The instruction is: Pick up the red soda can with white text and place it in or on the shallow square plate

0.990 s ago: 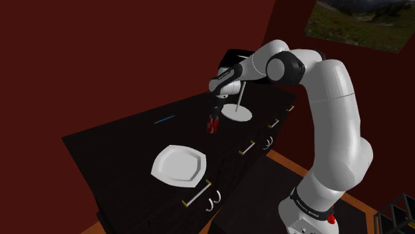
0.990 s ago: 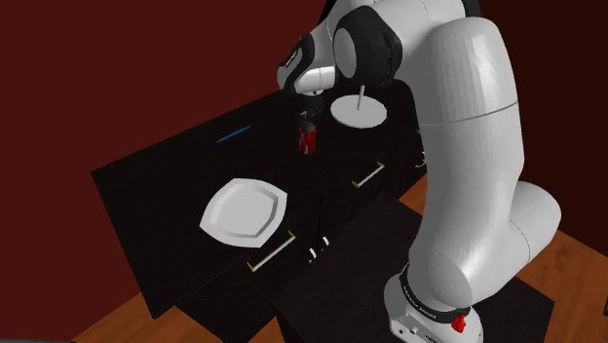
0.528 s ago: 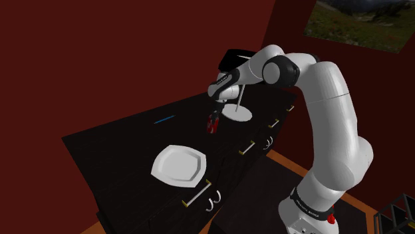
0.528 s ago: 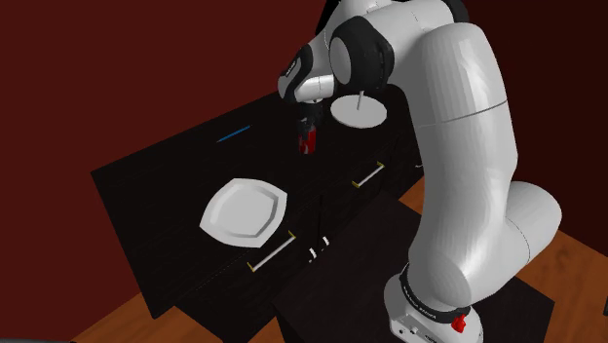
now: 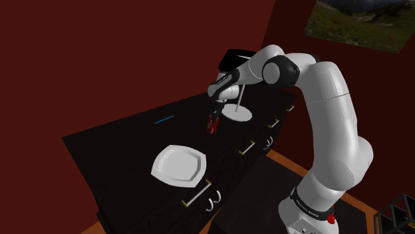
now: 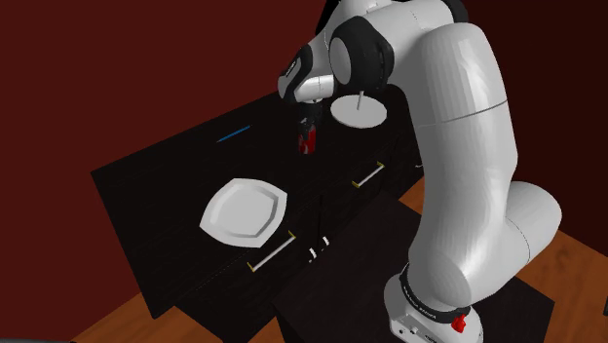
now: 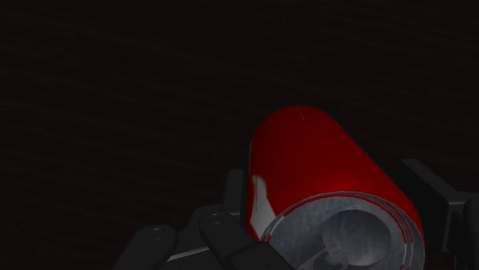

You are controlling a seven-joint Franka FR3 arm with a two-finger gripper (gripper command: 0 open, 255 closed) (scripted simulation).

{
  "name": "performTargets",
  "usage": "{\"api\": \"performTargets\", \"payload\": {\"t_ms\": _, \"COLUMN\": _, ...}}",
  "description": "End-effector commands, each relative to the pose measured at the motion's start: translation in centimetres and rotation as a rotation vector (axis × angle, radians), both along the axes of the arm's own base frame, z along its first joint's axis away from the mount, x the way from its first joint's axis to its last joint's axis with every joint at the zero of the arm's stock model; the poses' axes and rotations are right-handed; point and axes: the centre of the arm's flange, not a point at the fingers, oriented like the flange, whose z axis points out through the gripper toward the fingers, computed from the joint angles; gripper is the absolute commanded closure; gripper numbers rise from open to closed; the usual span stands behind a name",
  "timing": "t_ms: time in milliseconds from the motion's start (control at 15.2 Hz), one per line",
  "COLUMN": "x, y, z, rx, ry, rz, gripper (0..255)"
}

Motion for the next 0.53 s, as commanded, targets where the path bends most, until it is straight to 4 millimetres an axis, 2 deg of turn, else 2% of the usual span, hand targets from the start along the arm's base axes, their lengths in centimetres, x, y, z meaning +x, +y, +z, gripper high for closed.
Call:
{"api": "performTargets", "payload": {"t_ms": 0, "x": -0.05, "y": -0.05, "z": -0.07, "rx": 0.000, "ry": 0.001, "rz": -0.001, "gripper": 255}}
{"api": "performTargets", "payload": {"t_ms": 396, "x": -0.05, "y": -0.04, "z": -0.08, "rx": 0.000, "ry": 0.001, "rz": -0.001, "gripper": 255}}
{"api": "performTargets", "payload": {"t_ms": 462, "x": -0.05, "y": -0.04, "z": 0.45, "rx": 0.000, "ry": 0.001, "rz": -0.001, "gripper": 255}}
